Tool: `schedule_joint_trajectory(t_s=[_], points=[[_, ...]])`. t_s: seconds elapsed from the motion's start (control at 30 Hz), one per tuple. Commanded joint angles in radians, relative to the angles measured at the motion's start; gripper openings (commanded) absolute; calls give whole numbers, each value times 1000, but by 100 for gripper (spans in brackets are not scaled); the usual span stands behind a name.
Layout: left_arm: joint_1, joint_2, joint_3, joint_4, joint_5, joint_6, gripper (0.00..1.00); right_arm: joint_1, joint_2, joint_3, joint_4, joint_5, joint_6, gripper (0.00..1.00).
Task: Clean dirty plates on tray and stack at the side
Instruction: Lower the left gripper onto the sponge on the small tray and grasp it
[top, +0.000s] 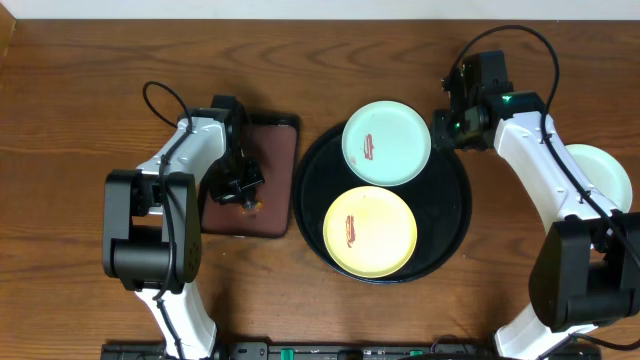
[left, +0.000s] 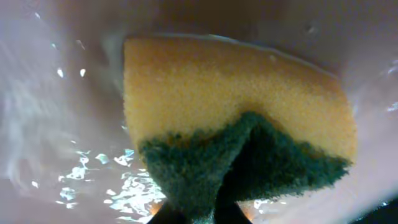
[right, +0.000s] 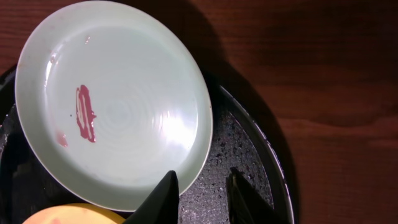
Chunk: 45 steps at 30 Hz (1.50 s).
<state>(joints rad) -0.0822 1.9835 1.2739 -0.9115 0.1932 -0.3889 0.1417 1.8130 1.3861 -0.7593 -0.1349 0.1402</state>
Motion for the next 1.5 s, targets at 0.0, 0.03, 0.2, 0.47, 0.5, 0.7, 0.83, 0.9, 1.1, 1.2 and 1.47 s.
schedule_joint_trajectory(t_s=[0.0,0.03,0.2,0.47,0.5,0.7,0.83,0.9,1.1,1.2,1.47], points=[[0,8,19,-42,-10,29,8,3,1,2,3,-4,-6,25],[0,8,38,-60,-10,39,8,3,1,2,3,-4,-6,24],[0,6,137,-139,-12,68,43,3,1,2,3,-4,-6,24],[0,8,131,-64,-138,74,49,3,1,2,3,-5,-6,24],[0,9,123,-58,-138,74,49,3,1,2,3,-5,-6,25],[0,33,29,33,-130,70,38,3,1,2,3,-5,2,25],[0,32,24,58,-120,71,7,3,1,2,3,-5,2,25],[0,28,34,56,-85,91,7,3,1,2,3,-5,2,24],[-2,-18,77,38,-9,121,8,3,1,2,3,-5,2,25],[-2,-41,98,24,-10,143,34,3,1,2,3,-5,2,25],[-2,-76,96,-116,-10,141,50,3,1,2,3,-5,2,25]])
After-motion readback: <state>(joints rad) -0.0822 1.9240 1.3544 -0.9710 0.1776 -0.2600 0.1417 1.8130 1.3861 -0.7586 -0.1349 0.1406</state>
